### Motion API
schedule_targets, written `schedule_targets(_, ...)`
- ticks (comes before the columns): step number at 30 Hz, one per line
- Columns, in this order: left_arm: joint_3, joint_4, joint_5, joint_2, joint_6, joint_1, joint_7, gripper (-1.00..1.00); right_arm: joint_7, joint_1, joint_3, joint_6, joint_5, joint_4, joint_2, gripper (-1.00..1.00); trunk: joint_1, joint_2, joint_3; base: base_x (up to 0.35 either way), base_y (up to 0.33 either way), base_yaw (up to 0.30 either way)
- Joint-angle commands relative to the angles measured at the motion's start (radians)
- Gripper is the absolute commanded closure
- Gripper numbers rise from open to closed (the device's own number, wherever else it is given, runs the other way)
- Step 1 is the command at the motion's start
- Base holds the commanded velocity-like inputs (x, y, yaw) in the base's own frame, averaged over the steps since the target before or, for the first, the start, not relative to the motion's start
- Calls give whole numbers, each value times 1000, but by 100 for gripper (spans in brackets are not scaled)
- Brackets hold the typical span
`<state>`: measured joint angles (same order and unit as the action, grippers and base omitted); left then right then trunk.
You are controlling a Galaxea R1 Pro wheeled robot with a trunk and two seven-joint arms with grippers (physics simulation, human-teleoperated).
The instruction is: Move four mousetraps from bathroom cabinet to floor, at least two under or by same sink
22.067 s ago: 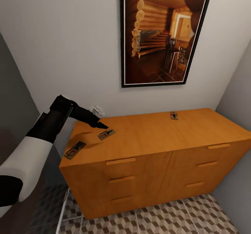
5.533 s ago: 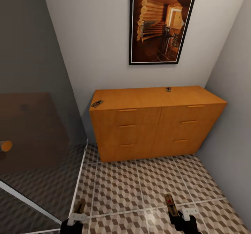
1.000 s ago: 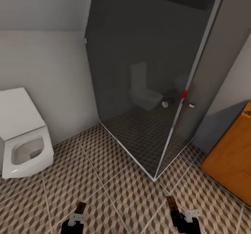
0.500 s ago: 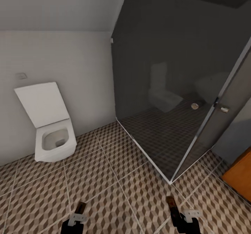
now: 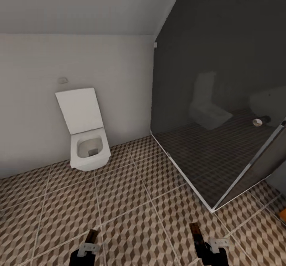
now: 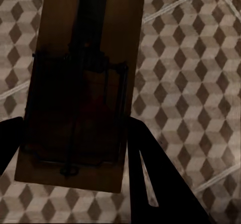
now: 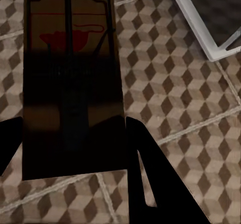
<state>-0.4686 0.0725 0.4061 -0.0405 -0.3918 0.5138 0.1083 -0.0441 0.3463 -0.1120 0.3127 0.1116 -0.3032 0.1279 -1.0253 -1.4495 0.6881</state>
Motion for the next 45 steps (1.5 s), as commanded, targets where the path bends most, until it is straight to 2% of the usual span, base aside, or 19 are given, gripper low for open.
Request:
schedule_targets(1,-5,4,7,1,-6,2,5,100,-4,1,-6,4,11,1,1,100,0,0,1,-118,130,276)
schedule_targets(15,-5,4,7,1,-6,2,5,100,-4,0,-6,4,11,1,1,100,0,0,10,-131,110,251)
schedule_targets(45,-5,4,7,1,-6,2,5,100,-3,1,-5,5,11,0,1,100,0,0,17,-3,2,273)
